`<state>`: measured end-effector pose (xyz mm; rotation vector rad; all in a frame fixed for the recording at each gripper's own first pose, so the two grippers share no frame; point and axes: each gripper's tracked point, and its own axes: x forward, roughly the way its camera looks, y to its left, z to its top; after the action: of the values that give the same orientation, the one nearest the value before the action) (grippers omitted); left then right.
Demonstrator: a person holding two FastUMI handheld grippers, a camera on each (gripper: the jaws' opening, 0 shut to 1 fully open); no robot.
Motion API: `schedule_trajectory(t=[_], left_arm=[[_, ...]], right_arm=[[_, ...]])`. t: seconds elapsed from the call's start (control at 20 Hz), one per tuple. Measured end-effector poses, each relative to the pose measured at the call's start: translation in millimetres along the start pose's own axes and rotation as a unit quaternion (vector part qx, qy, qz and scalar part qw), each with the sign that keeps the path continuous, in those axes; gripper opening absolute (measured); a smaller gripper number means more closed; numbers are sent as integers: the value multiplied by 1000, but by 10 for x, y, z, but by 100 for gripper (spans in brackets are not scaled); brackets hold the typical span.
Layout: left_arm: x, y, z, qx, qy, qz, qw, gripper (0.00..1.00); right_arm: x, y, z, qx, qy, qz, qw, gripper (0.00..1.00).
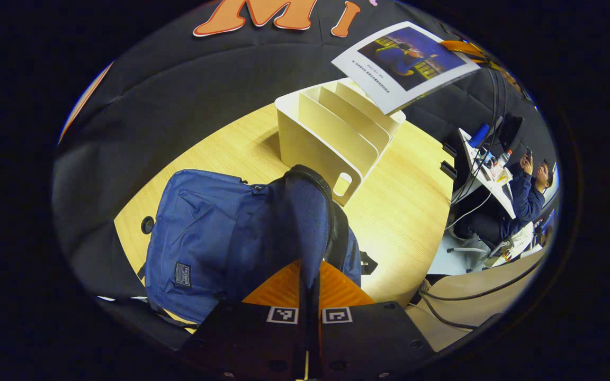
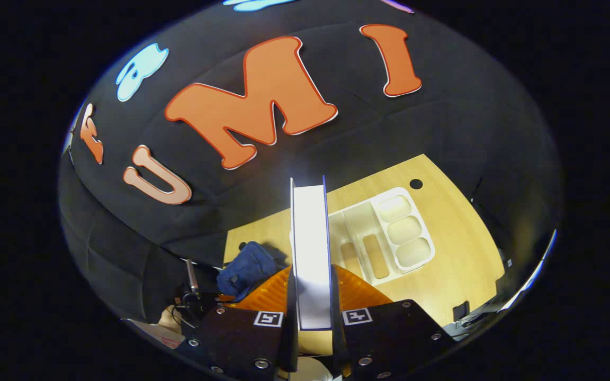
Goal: Open the schoolbag, grab two books from the bookshelf and put them into the schoolbag.
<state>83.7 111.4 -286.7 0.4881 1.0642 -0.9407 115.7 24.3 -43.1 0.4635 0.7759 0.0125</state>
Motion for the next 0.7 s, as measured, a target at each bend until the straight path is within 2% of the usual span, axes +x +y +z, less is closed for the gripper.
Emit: schedule_trajectory(t=[0.15, 0.3, 0.5, 0.7], left_arm=[[-6, 22, 32, 1, -2, 6, 1000, 2], [-61, 32, 66, 9, -8, 14, 1000, 2], [-145, 77, 95, 16, -12, 30, 999, 2], [-192, 72, 118, 24, -13, 37, 999, 2]], right_arm=[[-64, 156, -461, 53, 6, 56, 997, 26], [28, 215, -1004, 88, 20, 89, 992, 26], [282, 370, -1757, 170, 48, 141, 974, 26], [808, 405, -2327, 228, 60, 150, 960, 25]])
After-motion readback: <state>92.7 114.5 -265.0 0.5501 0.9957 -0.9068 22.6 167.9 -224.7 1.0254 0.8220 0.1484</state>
